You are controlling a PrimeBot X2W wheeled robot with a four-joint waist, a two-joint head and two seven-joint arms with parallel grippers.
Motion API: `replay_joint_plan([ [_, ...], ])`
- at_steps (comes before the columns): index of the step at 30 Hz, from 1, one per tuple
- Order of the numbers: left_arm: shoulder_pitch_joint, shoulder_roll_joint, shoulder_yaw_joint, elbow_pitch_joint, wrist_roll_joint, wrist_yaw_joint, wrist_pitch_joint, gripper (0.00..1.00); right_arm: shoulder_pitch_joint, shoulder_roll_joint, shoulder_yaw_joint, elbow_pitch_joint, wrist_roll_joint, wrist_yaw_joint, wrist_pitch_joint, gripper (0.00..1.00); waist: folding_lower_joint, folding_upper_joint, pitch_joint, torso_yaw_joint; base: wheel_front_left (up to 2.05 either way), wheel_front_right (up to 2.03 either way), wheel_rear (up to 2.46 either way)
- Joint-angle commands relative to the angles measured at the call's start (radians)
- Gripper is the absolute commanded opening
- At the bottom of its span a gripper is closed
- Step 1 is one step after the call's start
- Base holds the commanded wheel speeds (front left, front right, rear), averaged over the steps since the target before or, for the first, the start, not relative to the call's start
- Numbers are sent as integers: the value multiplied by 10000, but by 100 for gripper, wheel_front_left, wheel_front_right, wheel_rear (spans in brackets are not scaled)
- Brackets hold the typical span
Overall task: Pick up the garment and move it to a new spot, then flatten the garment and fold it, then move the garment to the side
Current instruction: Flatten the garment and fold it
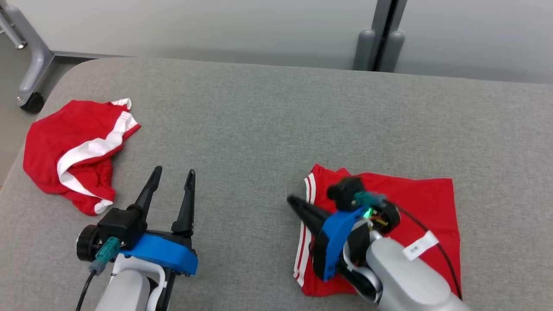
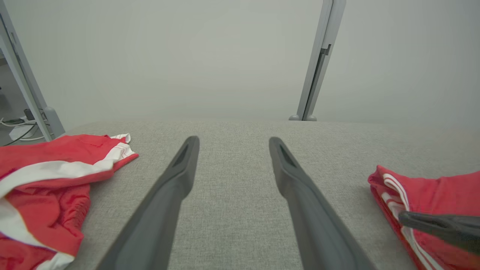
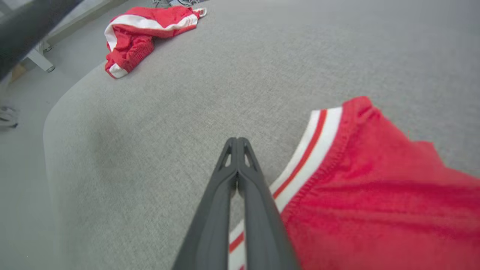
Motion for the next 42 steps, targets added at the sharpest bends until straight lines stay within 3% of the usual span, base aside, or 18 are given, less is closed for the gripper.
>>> replay_joint_plan([
  [1,160,70,123,-51,-29,-3,-45,100,-289,-29,-269,-258,310,3,-516,0,-1,0,-87,-143,0,0,0],
  [2,206,91,191,-69,-35,19,-47,100,-321,-26,-422,-392,430,3,-803,0,-1,0,-129,-212,0,0,0],
  [3,252,124,270,-96,-42,54,-47,100,-339,-33,-616,-517,430,2,-1102,47,-1,0,-191,-306,0,0,0],
  [4,292,138,319,-127,-40,74,-47,100,-332,-33,-834,-638,398,2,-1372,100,-1,0,-242,-385,0,0,0],
  [10,765,259,730,-328,-109,203,-47,100,518,-41,-2970,-1397,-944,2,-2273,100,-1,0,-624,-994,0,0,0],
  [18,1367,336,1209,-720,-177,394,-45,100,2621,-319,-5935,-3797,-3069,3,-1827,100,-1,0,-820,-1712,0,0,0],
  [27,2106,298,1622,-817,-250,518,-44,100,4228,-383,-6863,-5332,-3364,3,-1193,100,-1,0,-1188,-2207,0,0,0],
  [42,2528,142,1608,-697,-139,445,-44,100,5237,-314,-7316,-5483,-3318,3,-859,100,-1,0,-1705,-2285,0,0,0],
])
